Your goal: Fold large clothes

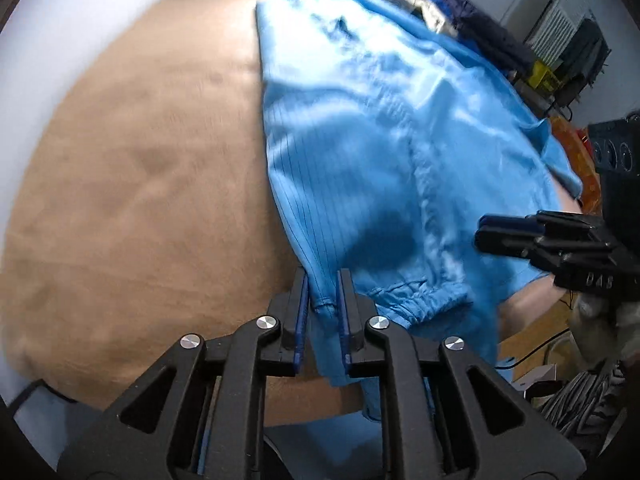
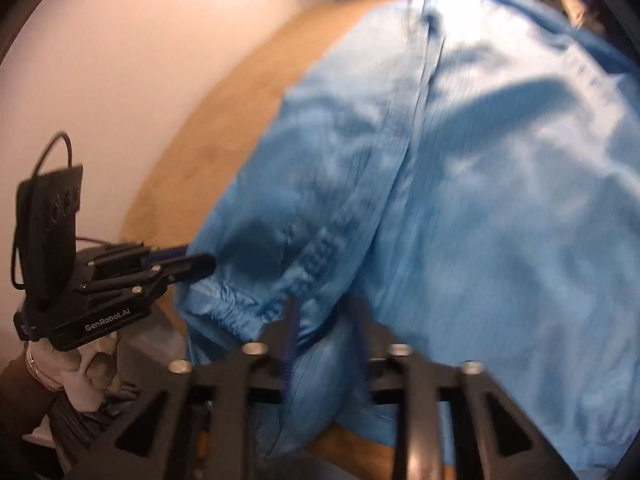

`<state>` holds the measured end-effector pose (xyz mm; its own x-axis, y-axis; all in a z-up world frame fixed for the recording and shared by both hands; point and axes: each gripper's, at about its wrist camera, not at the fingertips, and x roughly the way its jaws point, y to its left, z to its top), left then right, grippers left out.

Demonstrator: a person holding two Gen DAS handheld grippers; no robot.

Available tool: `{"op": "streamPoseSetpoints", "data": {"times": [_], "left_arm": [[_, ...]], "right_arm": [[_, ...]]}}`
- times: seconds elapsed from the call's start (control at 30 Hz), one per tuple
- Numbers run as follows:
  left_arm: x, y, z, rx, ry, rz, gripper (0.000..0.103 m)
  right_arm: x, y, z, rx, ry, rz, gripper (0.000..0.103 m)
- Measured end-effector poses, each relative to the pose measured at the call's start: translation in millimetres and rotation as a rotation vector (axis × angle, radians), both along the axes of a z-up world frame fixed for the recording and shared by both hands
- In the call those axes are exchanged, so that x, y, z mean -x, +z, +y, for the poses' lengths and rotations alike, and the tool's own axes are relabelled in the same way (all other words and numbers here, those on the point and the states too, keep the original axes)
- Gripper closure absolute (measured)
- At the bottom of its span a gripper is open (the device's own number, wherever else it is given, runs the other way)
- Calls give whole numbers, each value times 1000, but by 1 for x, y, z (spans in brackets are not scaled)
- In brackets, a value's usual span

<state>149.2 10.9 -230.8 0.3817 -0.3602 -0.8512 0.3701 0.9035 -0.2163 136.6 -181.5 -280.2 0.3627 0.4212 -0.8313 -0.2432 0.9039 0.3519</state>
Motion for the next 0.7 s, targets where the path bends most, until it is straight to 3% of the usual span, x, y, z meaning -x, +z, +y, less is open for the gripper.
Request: {"op": "streamPoseSetpoints", "data": {"times": [0.07, 0.17, 0.33, 0.47, 0.53, 0.7], "left_arm": [[1, 20, 3, 21, 11, -55, 66], [0, 51, 0, 60, 13, -134, 53], [-17, 79, -15, 138, -1, -153, 51], [-29, 92, -40, 158, -21, -167, 51], [-31, 98, -51, 173, -32, -164, 51], [-30, 111, -87, 184, -84, -187, 51]], "right_arm": [[7, 18, -14, 0, -42, -70, 69], [15, 38, -48, -7, -114, -119, 62], [29, 59, -111, 39, -251, -195, 45], [28, 71, -173, 41, -383, -198, 42], [32, 77, -198, 76, -434, -196, 35], [45, 84, -267, 114, -559, -208, 35]]}}
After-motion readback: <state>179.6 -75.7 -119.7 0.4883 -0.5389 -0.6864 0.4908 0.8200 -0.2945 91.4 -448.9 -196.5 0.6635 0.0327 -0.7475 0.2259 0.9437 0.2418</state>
